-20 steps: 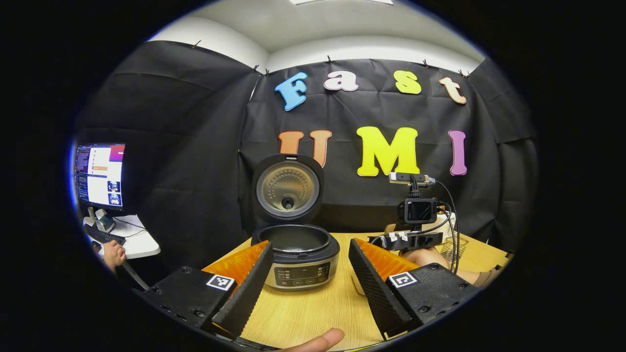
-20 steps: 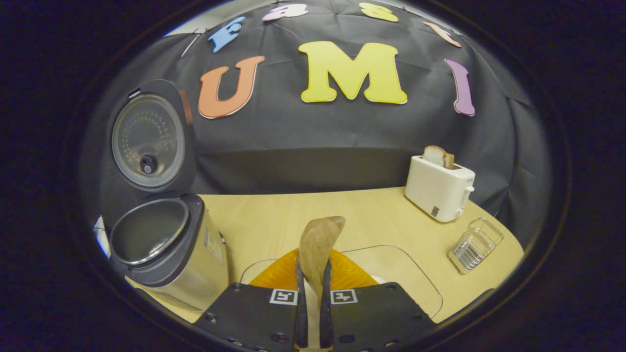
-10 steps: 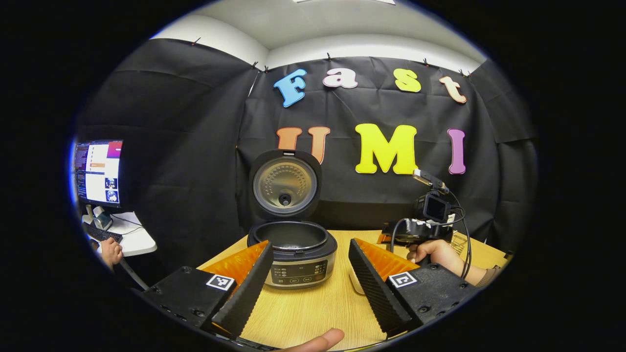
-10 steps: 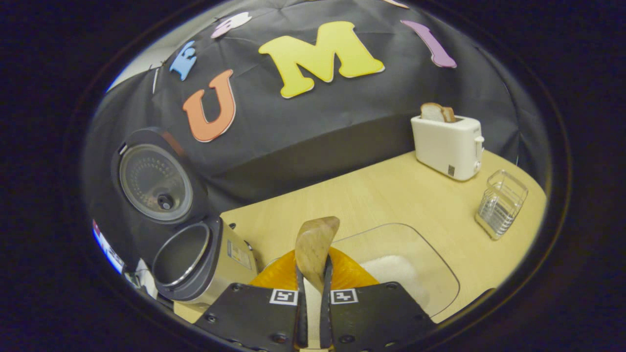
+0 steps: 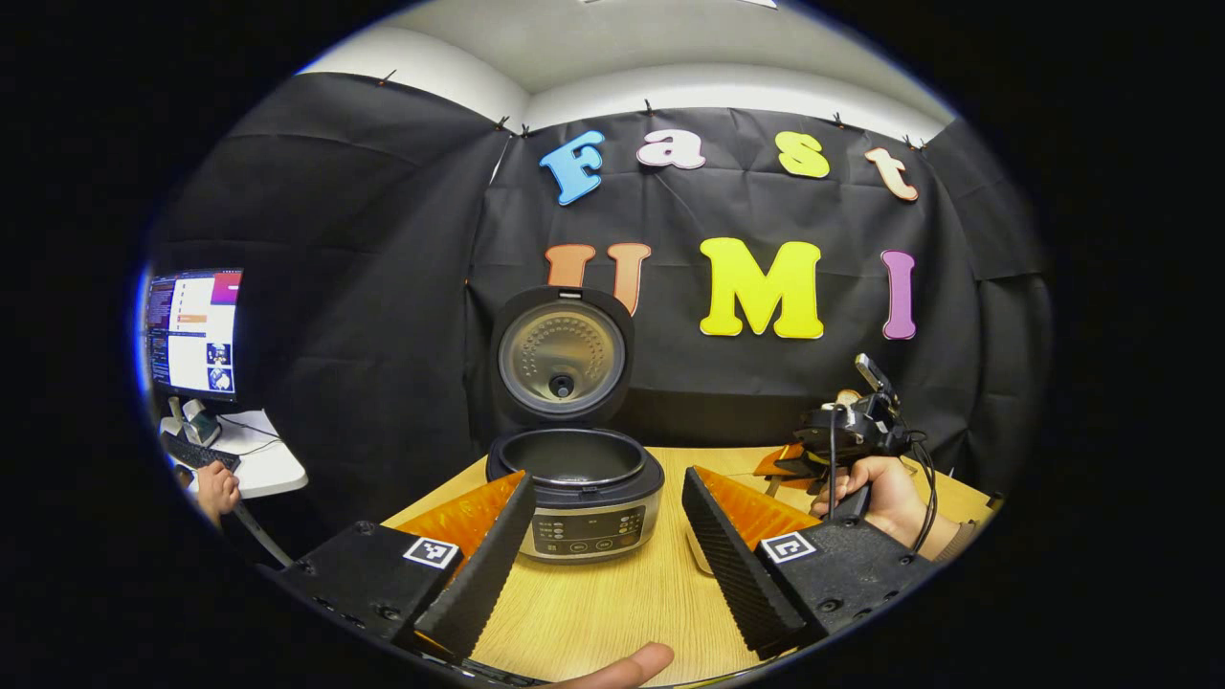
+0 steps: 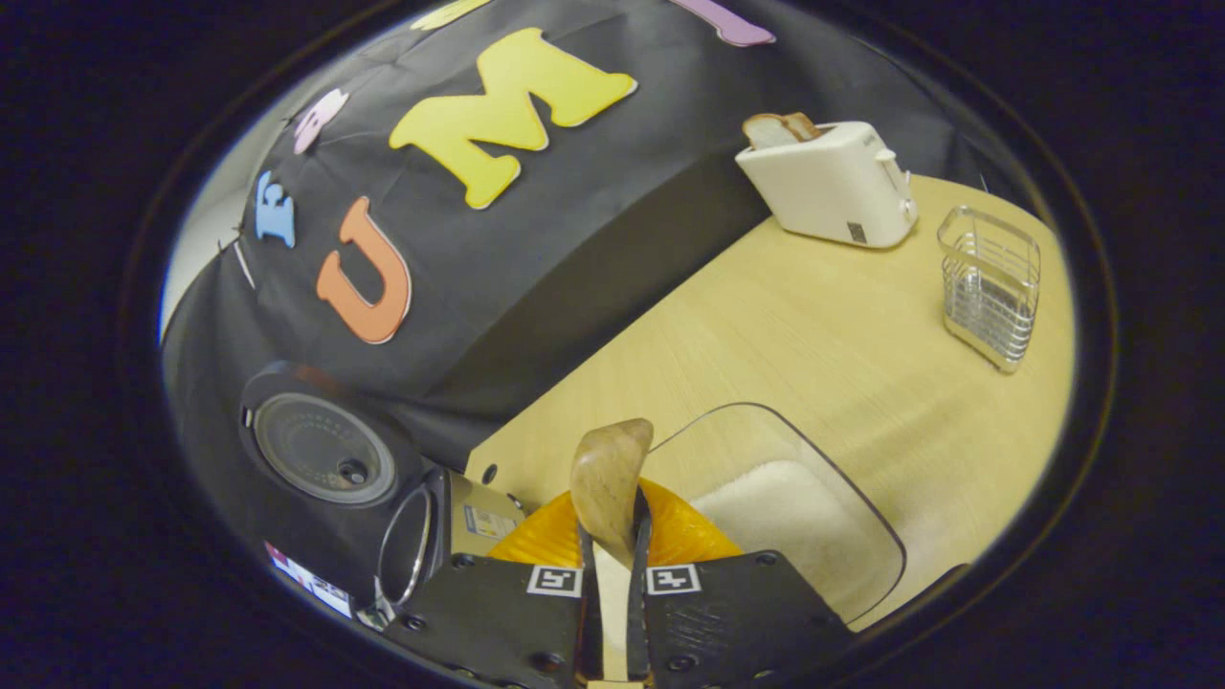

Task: Close the left gripper, press the button to open the rice cooker; take a wooden spoon from the chopstick holder with the right hand, scoop a spoonful of rice and pour it into the rice cooker, then put the wooden spoon back into the chopstick holder.

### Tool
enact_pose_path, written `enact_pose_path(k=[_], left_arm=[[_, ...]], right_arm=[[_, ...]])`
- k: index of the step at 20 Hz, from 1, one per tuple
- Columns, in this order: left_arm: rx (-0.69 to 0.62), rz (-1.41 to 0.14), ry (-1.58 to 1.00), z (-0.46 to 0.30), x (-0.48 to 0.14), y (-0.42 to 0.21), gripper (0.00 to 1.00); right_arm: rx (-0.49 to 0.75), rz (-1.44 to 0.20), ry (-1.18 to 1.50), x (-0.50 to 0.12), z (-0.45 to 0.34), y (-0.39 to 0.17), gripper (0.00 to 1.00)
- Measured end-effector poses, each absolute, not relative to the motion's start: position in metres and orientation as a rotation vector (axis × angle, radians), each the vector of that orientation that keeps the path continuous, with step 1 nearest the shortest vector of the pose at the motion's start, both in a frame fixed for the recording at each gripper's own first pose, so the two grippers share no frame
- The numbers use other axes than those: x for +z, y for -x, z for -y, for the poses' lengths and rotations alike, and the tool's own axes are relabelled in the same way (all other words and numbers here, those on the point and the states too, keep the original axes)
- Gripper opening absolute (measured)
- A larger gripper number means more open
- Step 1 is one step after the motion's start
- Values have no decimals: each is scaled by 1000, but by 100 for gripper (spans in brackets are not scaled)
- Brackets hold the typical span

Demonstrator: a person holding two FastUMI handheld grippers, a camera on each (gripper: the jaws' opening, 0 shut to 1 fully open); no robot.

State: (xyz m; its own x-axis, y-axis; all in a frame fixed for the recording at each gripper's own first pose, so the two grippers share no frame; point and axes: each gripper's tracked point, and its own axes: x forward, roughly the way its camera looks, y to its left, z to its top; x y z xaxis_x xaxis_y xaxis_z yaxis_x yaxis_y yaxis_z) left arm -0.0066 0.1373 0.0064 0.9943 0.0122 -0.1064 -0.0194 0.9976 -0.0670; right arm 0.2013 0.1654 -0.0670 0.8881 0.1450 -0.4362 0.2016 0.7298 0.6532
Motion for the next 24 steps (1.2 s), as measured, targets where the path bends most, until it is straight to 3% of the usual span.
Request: enact_pose_path(k=[10, 24], left_arm=[[15, -127, 59, -133, -1, 2, 99], [22, -132, 58, -136, -3, 2, 99]], right_arm=[[20, -546, -1096, -87, -150, -203, 10], [100, -519, -1327, -73, -149, -197, 10]])
